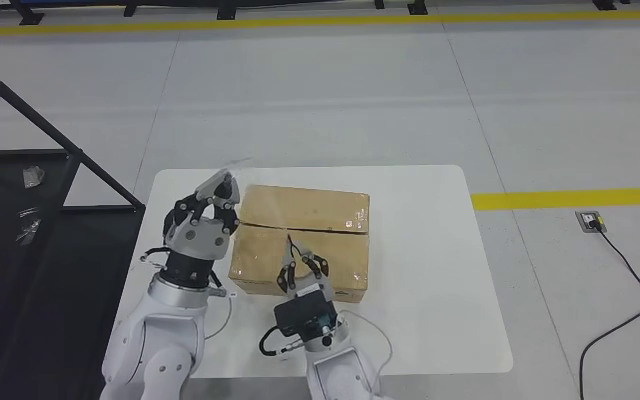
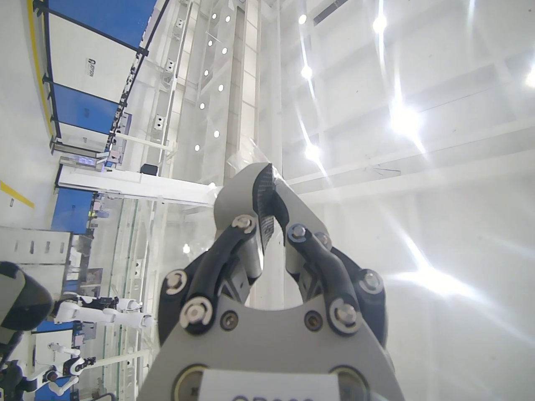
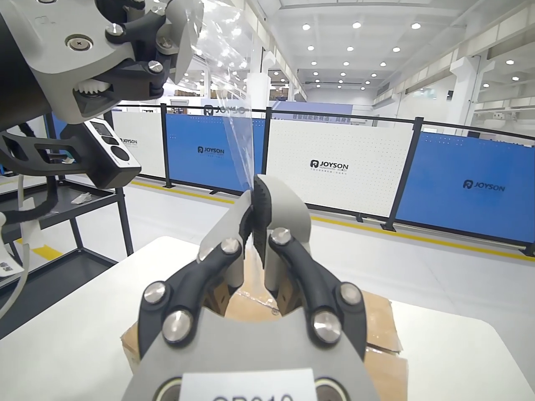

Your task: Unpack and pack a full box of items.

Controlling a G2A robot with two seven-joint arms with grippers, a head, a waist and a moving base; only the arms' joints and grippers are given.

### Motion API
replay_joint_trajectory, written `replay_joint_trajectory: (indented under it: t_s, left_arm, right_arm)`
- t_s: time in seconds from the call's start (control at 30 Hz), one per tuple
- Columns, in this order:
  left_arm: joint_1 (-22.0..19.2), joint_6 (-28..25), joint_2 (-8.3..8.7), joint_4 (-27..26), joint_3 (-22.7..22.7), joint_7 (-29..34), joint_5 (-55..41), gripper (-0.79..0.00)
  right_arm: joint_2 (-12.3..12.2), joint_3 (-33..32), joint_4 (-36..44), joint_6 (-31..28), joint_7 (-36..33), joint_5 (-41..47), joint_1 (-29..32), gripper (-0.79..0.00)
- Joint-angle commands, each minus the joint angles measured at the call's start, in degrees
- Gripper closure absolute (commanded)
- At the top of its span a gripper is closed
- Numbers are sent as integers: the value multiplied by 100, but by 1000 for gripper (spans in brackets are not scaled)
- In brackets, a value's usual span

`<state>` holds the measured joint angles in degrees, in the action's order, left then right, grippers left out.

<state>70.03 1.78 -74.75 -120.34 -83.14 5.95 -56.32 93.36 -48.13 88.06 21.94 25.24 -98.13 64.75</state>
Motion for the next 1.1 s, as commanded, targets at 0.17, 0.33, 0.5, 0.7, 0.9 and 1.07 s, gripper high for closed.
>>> replay_joint_trajectory:
  t_s: [0.17,0.33,0.5,0.7,0.9,1.07]
  left_arm:
    - [-13,-15,-10,34,-76,-10,-33,0]
    - [-12,-4,-15,54,-118,3,-59,0]
    - [-15,29,-16,108,-185,13,-55,0]
    - [-2,77,-11,219,-295,10,21,0]
    - [39,119,-5,322,-370,15,125,0]
    - [69,149,-7,444,-408,-57,150,0]
  right_arm:
    - [1,-164,105,15,-12,3,125,0]
    - [17,-205,145,42,-47,-48,157,0]
    - [29,-274,235,108,-71,-85,204,0]
    - [27,-368,429,260,-128,-271,341,0]
    - [34,-394,597,534,-481,-801,411,0]
    - [61,-318,710,750,-913,-1347,424,0]
